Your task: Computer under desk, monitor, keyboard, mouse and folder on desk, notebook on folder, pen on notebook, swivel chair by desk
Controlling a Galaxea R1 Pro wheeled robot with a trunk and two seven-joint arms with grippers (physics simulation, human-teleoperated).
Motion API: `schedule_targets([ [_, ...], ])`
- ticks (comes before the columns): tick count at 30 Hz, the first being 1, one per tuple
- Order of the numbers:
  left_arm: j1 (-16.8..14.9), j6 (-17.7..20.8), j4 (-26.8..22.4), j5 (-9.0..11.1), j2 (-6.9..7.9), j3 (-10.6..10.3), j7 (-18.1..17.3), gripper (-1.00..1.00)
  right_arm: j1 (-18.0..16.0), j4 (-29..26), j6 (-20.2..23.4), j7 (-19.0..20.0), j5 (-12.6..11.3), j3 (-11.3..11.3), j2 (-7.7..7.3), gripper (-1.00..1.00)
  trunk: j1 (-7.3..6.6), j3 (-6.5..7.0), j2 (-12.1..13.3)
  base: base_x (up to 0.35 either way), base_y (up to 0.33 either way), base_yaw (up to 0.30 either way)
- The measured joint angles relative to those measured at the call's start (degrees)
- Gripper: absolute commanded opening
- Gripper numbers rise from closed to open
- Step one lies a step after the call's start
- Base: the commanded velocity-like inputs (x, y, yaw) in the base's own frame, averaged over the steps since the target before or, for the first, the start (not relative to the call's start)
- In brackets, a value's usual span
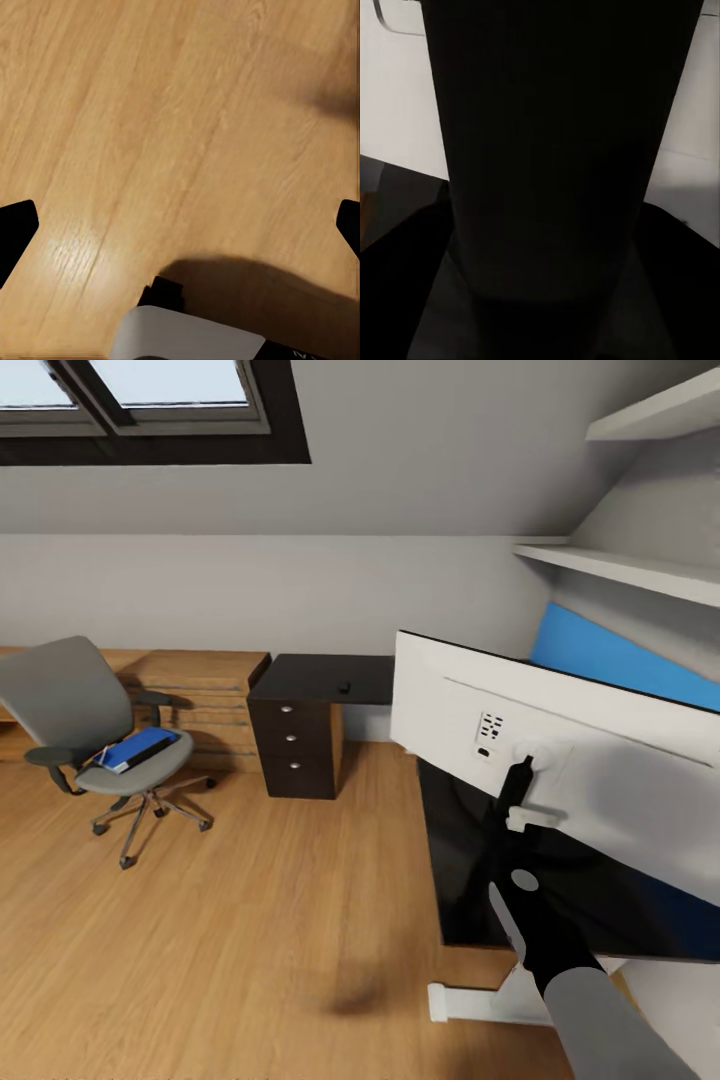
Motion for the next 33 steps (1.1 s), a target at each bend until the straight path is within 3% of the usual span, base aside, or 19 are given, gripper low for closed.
schedule_targets([
  [13,0.03,0.01,0.01,0.00,0.01,0.02,0.03,1.00,0.20,-0.18,-0.38,6.01,-0.27,-0.06,-0.31,-1.00,-0.01,0.00,0.00,-0.024,-0.069,0.000],
  [33,0.02,0.04,0.02,0.00,0.01,0.03,0.03,1.00,0.34,-0.36,-0.35,6.88,-0.18,0.00,-0.38,-1.00,-0.01,0.00,0.00,0.000,0.000,0.000],
])
